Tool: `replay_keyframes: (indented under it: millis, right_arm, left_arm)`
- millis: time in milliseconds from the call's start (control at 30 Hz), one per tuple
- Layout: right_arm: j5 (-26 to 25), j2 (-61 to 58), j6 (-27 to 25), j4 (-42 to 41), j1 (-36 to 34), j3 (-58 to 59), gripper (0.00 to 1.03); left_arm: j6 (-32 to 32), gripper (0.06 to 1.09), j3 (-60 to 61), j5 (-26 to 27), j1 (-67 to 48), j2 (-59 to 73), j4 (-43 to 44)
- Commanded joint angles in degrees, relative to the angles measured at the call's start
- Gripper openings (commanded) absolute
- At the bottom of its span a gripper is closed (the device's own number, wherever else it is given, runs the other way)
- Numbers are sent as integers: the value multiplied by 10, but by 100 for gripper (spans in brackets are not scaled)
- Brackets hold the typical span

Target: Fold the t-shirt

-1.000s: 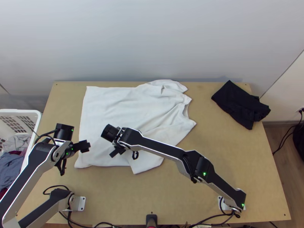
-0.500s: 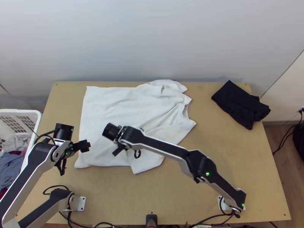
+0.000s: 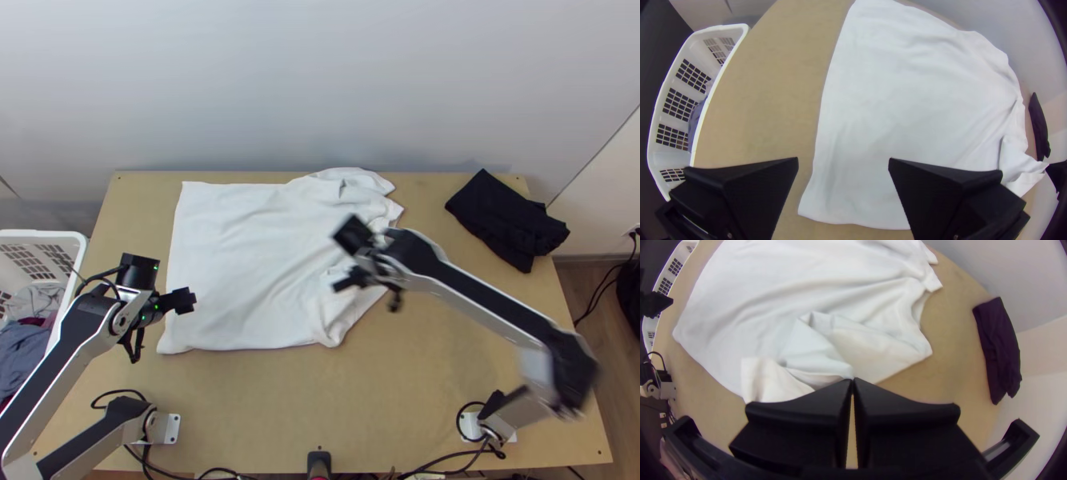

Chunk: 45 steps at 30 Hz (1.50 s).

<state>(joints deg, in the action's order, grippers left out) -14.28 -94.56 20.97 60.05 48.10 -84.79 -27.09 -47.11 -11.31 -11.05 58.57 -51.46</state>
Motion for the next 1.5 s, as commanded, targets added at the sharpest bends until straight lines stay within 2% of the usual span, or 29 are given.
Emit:
replay_keyframes:
  millis: [0, 67, 133, 233, 300, 533, 833, 1033, 1067, 1133, 1233, 1300, 1333, 1467]
  right_arm:
    - [22, 200, 3, 16, -72, 183, 3]
    - [24, 239, 0, 37, -82, 208, 3]
    - [48, 270, -12, 74, -88, 218, 3]
    - [104, 313, -52, 145, -89, 222, 3]
    - [134, 345, -59, 177, -87, 220, 3]
    - [214, 458, -67, 229, -47, 205, 3]
    - [244, 498, -65, 251, -6, 198, 3]
    - [270, 493, -66, 244, 30, 172, 3]
    - [274, 492, -66, 244, 32, 170, 11]
    - [274, 491, -65, 244, 35, 167, 41]
    - [275, 489, -63, 242, 34, 164, 53]
    - [274, 487, -49, 242, 23, 164, 92]
    - [274, 485, -44, 241, 14, 162, 100]
    - [274, 460, -43, 209, -42, 141, 99]
  left_arm:
    - [-5, 104, -19, 17, -13, 8, -15]
    - [-3, 104, -26, 19, -13, 8, -26]
    - [1, 104, -36, 19, -13, 8, -38]
    - [11, 104, -48, 20, -12, 7, -54]
    - [19, 104, -55, 20, -12, 7, -65]
    - [25, 104, -76, 20, -12, 5, -96]
    - [61, 104, -78, 65, -14, -25, -178]
    - [80, 104, -78, 72, -13, -40, -220]
    - [81, 104, -76, 74, -13, -42, -223]
    - [81, 104, -76, 74, -13, -43, -228]
    - [92, 104, -76, 72, 2, -47, -232]
    - [116, 104, -76, 73, 30, -47, -232]
    - [129, 104, -73, 73, 43, -47, -232]
    - [149, 104, -52, 54, 59, -43, -221]
